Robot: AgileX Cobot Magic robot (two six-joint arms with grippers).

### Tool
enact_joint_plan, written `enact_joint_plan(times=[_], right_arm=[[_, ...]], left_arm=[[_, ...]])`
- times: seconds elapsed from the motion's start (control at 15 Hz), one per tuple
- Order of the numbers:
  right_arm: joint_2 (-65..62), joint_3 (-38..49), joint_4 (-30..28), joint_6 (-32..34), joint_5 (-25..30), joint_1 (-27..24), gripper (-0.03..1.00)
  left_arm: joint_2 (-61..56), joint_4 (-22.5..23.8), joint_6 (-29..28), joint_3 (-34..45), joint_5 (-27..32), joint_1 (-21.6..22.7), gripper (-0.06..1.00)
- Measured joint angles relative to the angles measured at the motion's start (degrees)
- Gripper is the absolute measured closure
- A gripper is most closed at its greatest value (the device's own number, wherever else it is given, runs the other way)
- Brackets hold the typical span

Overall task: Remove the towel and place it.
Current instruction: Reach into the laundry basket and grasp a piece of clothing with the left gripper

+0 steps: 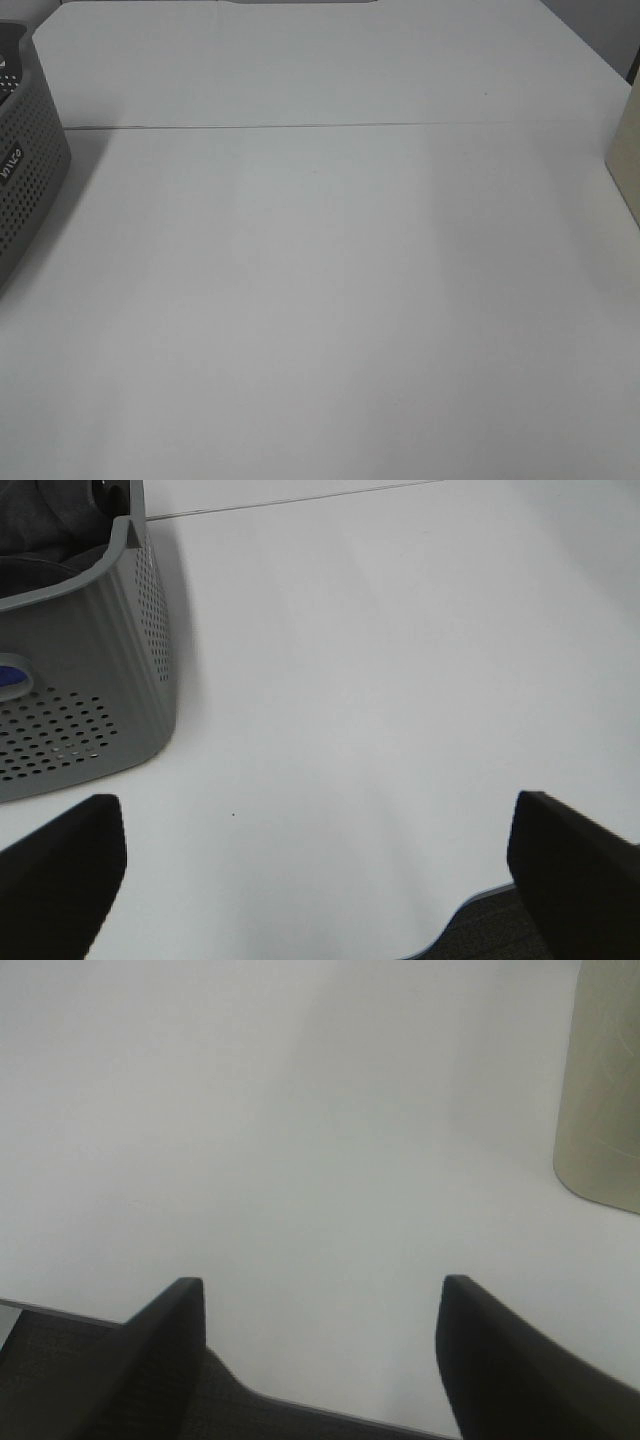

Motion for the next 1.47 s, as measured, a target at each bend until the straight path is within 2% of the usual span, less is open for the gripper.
enact_joint_plan(times=[0.33, 0.47, 0.67, 0.93, 1.47], right_arm=[[0.0, 0.0, 0.0, 0.0, 0.0, 0.0, 0.32], [0.0, 0.0, 0.0, 0.0, 0.0, 0.0, 0.32], [0.0, 0.0, 0.0, 0.0, 0.0, 0.0, 0.32], [0.0, 0.0, 0.0, 0.0, 0.0, 0.0, 0.32], [0.0, 0.0, 0.0, 0.0, 0.0, 0.0, 0.32]], left_arm=[[0.0, 0.1, 0.0, 0.0, 0.0, -0.1, -0.03], [0.0, 1.7, -1.7, 0.0, 0.0, -0.1, -0.03], [0.0, 8.9, -9.7, 0.0, 0.0, -0.1, -0.03], [0.0, 8.1, -6.0, 0.0, 0.0, -0.1, -0.03], [0.0, 8.1, -5.7, 0.0, -0.1, -0.2, -0.03]])
